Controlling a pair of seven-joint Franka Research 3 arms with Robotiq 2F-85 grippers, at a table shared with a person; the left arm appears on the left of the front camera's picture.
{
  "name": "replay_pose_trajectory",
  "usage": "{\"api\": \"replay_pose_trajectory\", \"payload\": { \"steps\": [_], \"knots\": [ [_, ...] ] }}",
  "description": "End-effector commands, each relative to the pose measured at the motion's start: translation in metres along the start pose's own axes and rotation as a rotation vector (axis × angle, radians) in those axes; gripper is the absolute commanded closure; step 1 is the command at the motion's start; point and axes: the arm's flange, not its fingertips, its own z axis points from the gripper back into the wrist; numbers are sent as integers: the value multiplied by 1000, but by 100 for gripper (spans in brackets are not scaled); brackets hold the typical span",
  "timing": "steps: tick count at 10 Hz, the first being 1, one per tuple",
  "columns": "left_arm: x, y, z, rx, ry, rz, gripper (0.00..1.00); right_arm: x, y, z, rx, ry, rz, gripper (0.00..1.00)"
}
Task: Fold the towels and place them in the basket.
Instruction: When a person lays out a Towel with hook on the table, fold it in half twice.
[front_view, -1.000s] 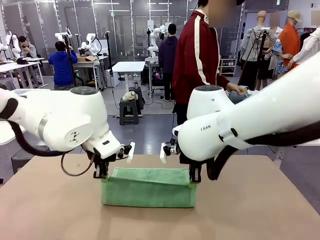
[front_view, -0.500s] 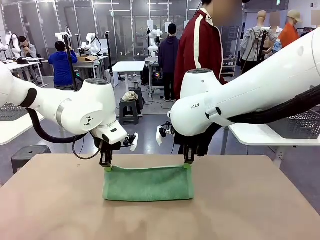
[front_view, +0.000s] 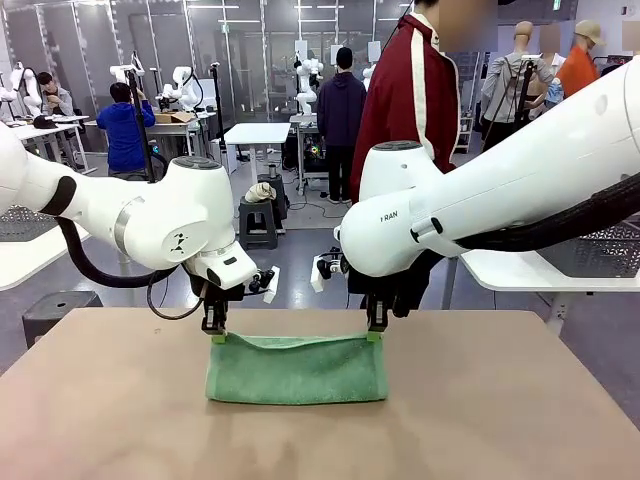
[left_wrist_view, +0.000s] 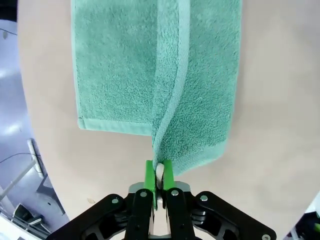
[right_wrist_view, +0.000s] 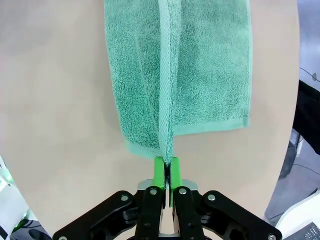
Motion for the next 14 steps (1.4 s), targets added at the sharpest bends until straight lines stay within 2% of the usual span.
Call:
{"api": "replay_pose_trajectory", "payload": {
  "steps": [1,8,14],
  "knots": [
    [-1,25,-6,-6,6,-3,93,-1,-26,-19,4,-33,-9,95],
    [11,71,-37,19,73,-3,93,7,-72,-44,-51,-18,-3,95],
    [-2,88,-64,18,41,33,93,0,-91,-69,-62,-19,-18,95]
  ]
}}
